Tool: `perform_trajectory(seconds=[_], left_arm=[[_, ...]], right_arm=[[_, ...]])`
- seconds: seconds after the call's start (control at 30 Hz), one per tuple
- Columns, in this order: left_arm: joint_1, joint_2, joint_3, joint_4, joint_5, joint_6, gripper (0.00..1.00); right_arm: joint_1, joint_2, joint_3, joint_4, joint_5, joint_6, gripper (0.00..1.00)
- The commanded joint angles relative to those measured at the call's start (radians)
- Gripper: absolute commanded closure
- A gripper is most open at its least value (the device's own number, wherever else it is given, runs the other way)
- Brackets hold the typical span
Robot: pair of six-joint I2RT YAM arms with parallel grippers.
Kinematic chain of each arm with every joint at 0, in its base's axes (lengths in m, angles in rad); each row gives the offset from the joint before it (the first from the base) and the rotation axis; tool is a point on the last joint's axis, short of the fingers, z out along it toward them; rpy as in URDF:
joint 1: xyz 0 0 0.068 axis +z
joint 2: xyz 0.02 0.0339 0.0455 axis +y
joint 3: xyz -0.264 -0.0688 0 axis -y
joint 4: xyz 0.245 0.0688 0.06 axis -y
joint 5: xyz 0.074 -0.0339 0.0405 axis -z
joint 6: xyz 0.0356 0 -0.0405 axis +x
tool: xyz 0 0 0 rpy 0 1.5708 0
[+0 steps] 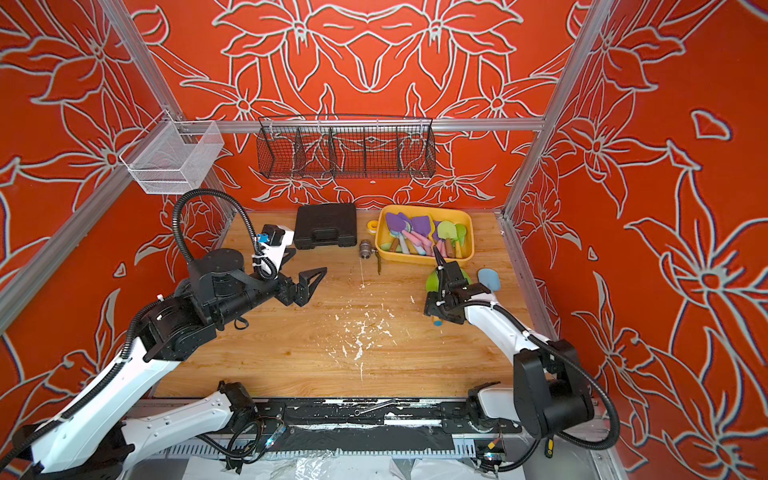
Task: Take the shovel out of the storage box
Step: Pick up the shovel from the storage box.
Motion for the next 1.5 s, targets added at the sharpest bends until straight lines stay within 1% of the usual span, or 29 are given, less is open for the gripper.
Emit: perform_trajectory(seconds=[0.0, 0.03, 0.1, 0.13, 0.2, 0.27, 0.3, 0.33, 0.37, 0.4, 0.5, 0.53, 0.6, 0.7, 0.83, 0.93, 1.1, 1.33, 1.47], left_arm=[[-0.004, 0.002, 0.013, -0.012, -0.012, 0.010, 0.03], [-0.005, 0.005, 0.015, -0.011, -0.013, 0.011, 0.03], [-0.005, 0.011, 0.020, -0.009, -0.016, 0.015, 0.03], [-0.005, 0.016, 0.024, -0.009, -0.017, 0.017, 0.03], [-0.006, 0.027, 0.029, -0.007, -0.021, 0.022, 0.03], [-0.005, 0.042, 0.037, -0.009, -0.024, 0.027, 0.03], [-0.005, 0.050, 0.042, -0.010, -0.024, 0.029, 0.03], [-0.005, 0.056, 0.047, -0.014, -0.023, 0.032, 0.03], [-0.005, 0.056, 0.052, -0.017, -0.022, 0.033, 0.03], [-0.005, 0.089, 0.058, -0.022, -0.019, 0.033, 0.03], [-0.006, 0.110, 0.073, -0.031, -0.012, 0.034, 0.03], [-0.005, 0.115, 0.079, -0.034, -0.015, 0.033, 0.03], [-0.006, 0.126, 0.090, -0.040, -0.014, 0.029, 0.03], [-0.005, 0.133, 0.094, -0.041, -0.012, 0.015, 0.03], [-0.005, 0.142, 0.100, -0.055, -0.004, -0.006, 0.03], [-0.007, 0.142, 0.100, -0.060, -0.008, -0.015, 0.03], [-0.005, 0.139, 0.103, -0.063, 0.002, -0.018, 0.03], [-0.005, 0.138, 0.104, -0.058, 0.002, -0.021, 0.03], [-0.005, 0.134, 0.102, -0.060, 0.001, -0.019, 0.03]], right_arm=[[-0.003, -0.071, 0.136, -0.110, 0.013, -0.004, 0.12], [-0.019, -0.069, 0.186, -0.134, 0.024, -0.028, 0.07], [-0.078, -0.014, 0.305, -0.184, -0.001, -0.090, 0.05], [-0.116, 0.045, 0.384, -0.226, -0.017, -0.131, 0.05], [-0.169, 0.177, 0.535, -0.313, -0.007, -0.209, 0.06], [-0.199, 0.325, 0.706, -0.394, 0.004, -0.282, 0.09], [-0.209, 0.408, 0.793, -0.433, 0.019, -0.311, 0.13], [-0.218, 0.487, 0.867, -0.463, 0.031, -0.336, 0.19], [-0.224, 0.546, 0.941, -0.488, 0.028, -0.351, 0.24], [-0.229, 0.625, 1.016, -0.524, 0.030, -0.366, 0.30], [-0.234, 0.797, 1.193, -0.571, 0.017, -0.386, 0.45], [-0.234, 0.841, 1.238, -0.577, 0.012, -0.383, 0.48], [-0.236, 0.910, 1.303, -0.583, 0.009, -0.376, 0.50], [-0.235, 0.998, 1.367, -0.581, -0.008, -0.367, 0.51], [-0.235, 1.092, 1.430, -0.605, 0.024, -0.354, 0.59], [-0.235, 1.137, 1.454, -0.611, 0.052, -0.353, 0.66], [-0.235, 1.185, 1.483, -0.622, 0.070, -0.361, 0.71], [-0.235, 1.209, 1.517, -0.632, 0.087, -0.364, 0.71], [-0.235, 1.208, 1.527, -0.650, 0.073, -0.367, 0.88]])
